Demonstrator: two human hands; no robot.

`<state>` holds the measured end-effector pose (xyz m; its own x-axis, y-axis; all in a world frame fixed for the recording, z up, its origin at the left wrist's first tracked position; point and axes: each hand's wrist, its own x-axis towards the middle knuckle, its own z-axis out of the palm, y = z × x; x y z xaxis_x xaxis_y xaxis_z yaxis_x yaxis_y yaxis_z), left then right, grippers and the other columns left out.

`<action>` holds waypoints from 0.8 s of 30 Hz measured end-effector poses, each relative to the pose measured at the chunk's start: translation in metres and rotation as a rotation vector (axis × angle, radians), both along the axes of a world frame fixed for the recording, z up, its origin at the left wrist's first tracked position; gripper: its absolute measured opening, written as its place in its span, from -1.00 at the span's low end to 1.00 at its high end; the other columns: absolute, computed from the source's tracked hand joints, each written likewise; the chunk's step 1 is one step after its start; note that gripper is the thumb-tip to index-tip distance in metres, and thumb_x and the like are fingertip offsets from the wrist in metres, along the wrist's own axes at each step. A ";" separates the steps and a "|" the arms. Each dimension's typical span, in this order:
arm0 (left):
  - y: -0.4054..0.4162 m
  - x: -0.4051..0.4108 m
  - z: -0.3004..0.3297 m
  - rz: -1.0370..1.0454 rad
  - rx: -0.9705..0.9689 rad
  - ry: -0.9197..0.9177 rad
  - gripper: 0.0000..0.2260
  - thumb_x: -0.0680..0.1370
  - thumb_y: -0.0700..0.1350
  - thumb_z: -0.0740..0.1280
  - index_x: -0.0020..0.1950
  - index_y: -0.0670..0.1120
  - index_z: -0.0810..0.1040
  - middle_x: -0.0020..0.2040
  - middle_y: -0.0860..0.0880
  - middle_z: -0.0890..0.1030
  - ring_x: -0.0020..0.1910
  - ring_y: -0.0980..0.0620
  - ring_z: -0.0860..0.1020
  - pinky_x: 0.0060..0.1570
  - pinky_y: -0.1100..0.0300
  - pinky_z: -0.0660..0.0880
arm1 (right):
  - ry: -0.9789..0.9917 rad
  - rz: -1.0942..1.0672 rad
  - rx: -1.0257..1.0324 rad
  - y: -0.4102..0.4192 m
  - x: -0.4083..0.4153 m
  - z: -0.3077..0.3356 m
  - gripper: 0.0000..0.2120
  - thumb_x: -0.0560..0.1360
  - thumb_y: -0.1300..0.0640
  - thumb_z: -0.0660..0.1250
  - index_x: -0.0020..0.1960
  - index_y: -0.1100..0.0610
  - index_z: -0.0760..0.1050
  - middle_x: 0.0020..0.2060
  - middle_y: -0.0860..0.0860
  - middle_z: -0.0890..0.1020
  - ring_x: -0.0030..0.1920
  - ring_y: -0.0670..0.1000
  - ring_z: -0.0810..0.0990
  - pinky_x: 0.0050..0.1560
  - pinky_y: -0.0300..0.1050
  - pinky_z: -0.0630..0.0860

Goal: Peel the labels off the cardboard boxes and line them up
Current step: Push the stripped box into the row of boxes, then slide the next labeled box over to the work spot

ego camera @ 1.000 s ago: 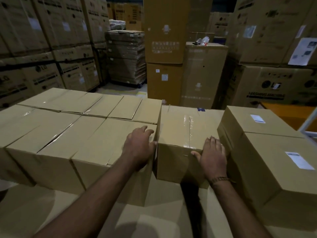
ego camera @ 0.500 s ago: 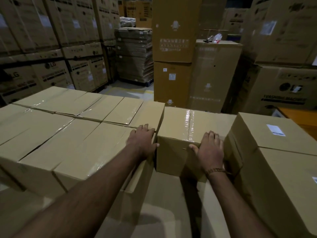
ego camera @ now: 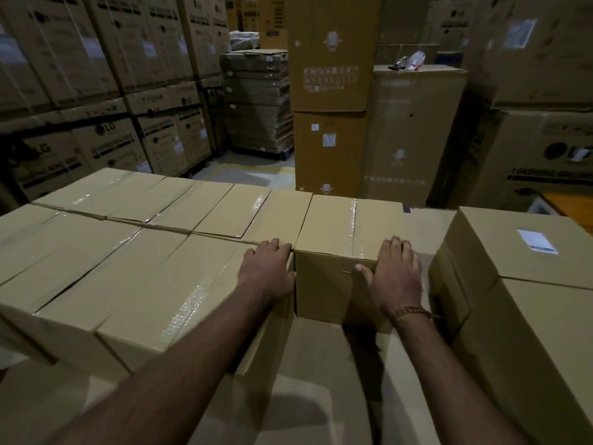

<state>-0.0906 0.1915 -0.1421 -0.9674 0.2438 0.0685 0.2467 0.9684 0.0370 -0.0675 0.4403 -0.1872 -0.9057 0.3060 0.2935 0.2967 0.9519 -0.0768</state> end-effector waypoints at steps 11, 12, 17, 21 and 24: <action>0.019 0.036 0.021 -0.066 0.369 0.313 -0.53 0.62 0.09 0.38 0.49 -0.02 0.49 0.38 -0.03 0.57 0.40 -0.06 0.46 0.38 -0.06 0.43 | 0.333 -0.025 -0.401 -0.016 0.066 0.028 -0.42 0.64 -0.20 0.33 0.56 0.06 0.39 0.59 0.12 0.38 0.69 0.21 0.07 0.65 0.32 0.13; 0.025 0.042 0.023 -0.069 0.417 0.319 -0.55 0.62 0.09 0.39 0.49 -0.01 0.50 0.37 -0.02 0.58 0.39 -0.05 0.46 0.37 -0.05 0.44 | 0.348 -0.015 -0.428 -0.020 0.078 0.033 -0.48 0.65 -0.18 0.33 0.52 0.05 0.44 0.56 0.09 0.42 0.67 0.19 0.12 0.64 0.31 0.18; 0.055 0.082 0.029 -0.128 0.653 0.356 -0.60 0.62 0.05 0.39 0.46 0.03 0.53 0.32 0.04 0.62 0.36 0.01 0.49 0.30 0.02 0.47 | 0.396 0.050 -0.513 -0.027 0.145 0.055 -0.64 0.66 -0.10 0.35 0.38 0.03 0.56 0.32 0.00 0.58 0.40 0.05 0.46 0.38 0.13 0.52; 0.083 0.124 0.031 -0.217 0.770 0.306 -0.62 0.63 0.02 0.39 0.44 0.04 0.54 0.34 0.07 0.61 0.38 0.08 0.48 0.33 0.09 0.45 | 0.490 0.014 -0.553 -0.020 0.209 0.074 -0.76 0.68 -0.03 0.36 0.29 0.00 0.62 0.13 -0.10 0.64 0.19 -0.06 0.55 0.13 -0.10 0.57; 0.107 0.158 0.025 -0.278 0.818 0.230 -0.62 0.63 0.03 0.39 0.45 0.04 0.52 0.34 0.07 0.60 0.38 0.09 0.47 0.33 0.05 0.49 | 0.514 -0.075 -0.530 -0.005 0.253 0.077 -0.80 0.67 -0.03 0.36 0.26 -0.05 0.63 0.03 -0.21 0.57 0.12 -0.11 0.53 -0.01 -0.25 0.49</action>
